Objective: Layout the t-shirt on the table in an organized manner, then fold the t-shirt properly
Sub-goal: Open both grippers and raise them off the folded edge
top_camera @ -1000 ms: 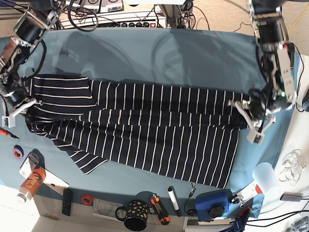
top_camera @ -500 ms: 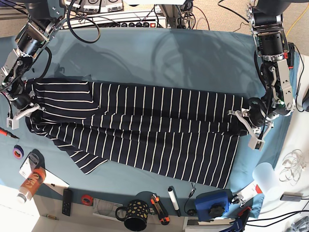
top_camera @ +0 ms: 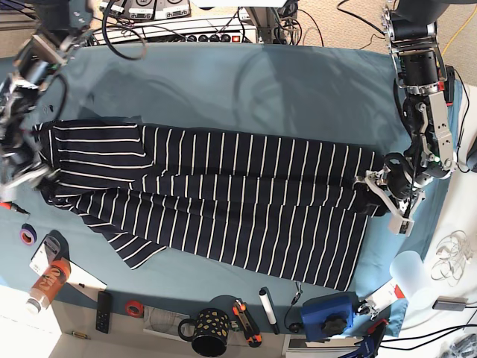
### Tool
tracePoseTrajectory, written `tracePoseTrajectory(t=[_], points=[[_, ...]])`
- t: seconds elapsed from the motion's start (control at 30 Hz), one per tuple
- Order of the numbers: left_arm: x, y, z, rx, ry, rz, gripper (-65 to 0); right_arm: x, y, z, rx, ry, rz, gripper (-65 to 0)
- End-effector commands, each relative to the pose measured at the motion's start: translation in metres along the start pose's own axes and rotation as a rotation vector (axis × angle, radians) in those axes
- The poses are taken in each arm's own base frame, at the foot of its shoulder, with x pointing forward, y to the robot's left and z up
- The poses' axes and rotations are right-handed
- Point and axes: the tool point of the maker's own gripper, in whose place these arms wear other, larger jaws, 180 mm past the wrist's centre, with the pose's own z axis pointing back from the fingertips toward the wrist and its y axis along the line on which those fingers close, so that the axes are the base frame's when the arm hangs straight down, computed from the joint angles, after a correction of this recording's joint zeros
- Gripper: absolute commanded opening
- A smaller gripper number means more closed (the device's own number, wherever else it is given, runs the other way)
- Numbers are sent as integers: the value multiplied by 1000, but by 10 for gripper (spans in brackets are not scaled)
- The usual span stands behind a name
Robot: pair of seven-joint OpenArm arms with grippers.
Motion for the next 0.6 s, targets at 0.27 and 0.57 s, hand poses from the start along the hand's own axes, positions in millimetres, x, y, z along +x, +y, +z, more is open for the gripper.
tracePoseTrajectory(t=[0.27,0.57], points=[[80,17,66,48,-204,-9,-358,94,-13,75,-82,-258,77,-429],[57,71,146,169,-217,16,-358,96,-45,125,-136,-265,52,-429]])
